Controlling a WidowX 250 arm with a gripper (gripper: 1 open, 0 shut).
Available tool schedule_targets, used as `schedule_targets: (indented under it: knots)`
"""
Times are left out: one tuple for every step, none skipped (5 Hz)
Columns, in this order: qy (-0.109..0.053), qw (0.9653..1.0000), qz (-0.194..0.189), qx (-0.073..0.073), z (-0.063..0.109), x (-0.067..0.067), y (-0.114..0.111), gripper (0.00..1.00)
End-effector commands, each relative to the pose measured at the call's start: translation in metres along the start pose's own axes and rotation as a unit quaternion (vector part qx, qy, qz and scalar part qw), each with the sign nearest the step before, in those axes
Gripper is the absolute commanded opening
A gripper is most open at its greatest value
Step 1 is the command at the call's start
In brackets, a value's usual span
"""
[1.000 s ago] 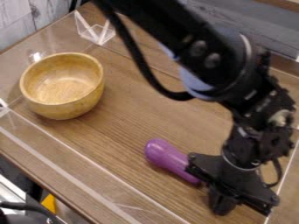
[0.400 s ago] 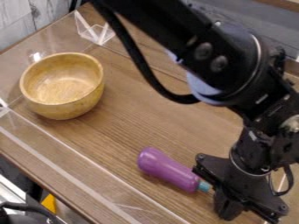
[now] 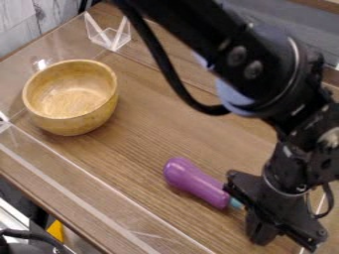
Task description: Remove the purple eggplant from inside the brown bowl and put it on the table
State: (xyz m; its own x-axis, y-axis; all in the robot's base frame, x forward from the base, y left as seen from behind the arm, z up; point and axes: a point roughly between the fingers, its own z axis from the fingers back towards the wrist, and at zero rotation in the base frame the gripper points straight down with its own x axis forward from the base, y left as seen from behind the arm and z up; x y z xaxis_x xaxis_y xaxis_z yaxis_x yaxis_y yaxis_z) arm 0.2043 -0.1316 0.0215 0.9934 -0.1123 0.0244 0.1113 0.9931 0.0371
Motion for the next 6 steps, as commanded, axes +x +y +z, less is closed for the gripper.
schedule_targets:
  knots:
    - [-0.017,0.9996,0.024,-0.003,0.005,0.003,0.001,0.0]
    - [-0.017,0.9994,0.029,-0.003,0.005,0.001,-0.001,0.0]
    - [-0.016,0.9993,0.035,-0.002,0.006,-0.001,-0.002,0.0]
    - [-0.015,0.9991,0.04,-0.001,0.006,-0.003,-0.004,0.0]
    - [-0.015,0.999,0.042,0.0,0.01,-0.006,-0.004,0.0]
    - [-0.015,0.9989,0.043,0.001,0.013,-0.009,-0.005,0.0]
